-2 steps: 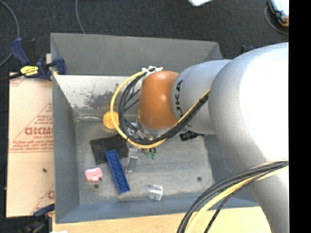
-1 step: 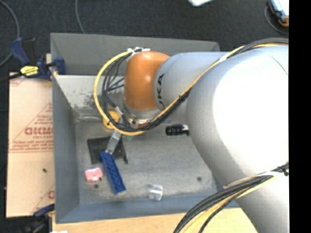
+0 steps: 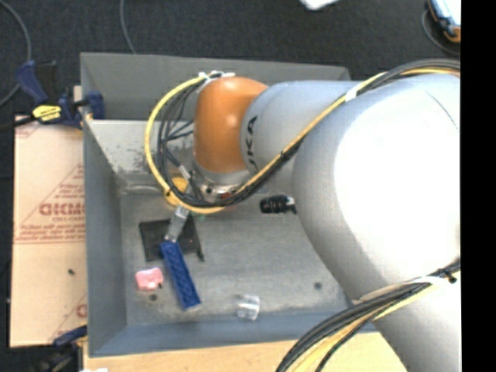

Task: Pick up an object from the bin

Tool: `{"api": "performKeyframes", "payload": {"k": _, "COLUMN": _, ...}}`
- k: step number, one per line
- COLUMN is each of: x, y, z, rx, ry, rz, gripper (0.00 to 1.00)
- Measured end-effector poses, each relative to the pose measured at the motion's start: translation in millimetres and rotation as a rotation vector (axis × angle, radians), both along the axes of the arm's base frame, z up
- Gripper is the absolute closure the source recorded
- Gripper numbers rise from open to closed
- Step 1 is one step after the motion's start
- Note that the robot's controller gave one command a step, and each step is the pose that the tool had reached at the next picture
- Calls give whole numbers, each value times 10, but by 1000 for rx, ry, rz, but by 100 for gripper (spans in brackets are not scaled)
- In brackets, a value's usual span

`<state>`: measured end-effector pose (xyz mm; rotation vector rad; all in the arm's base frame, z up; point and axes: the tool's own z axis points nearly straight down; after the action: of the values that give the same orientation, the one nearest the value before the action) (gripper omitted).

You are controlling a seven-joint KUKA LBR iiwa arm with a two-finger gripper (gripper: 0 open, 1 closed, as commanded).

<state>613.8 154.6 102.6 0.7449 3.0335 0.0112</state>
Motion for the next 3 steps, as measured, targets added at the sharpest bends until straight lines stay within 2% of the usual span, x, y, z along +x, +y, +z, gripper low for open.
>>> {"api": "performKeyframes", "payload": {"k": 1, "x": 54, "y": -255, "z": -295, "rx": -2, "ry": -5, "rz": 95, "gripper": 0}}
{"api": "performKeyframes", "payload": {"k": 2, "x": -721, "y": -166, "z": -290, "rx": -6, "ry": -1, "rz": 295, "gripper": 0}}
{"api": "performKeyframes", "payload": {"k": 3, "x": -569, "y": 1, "z": -144, "rx": -13, "ry": -13, "rz": 607, "gripper": 100}}
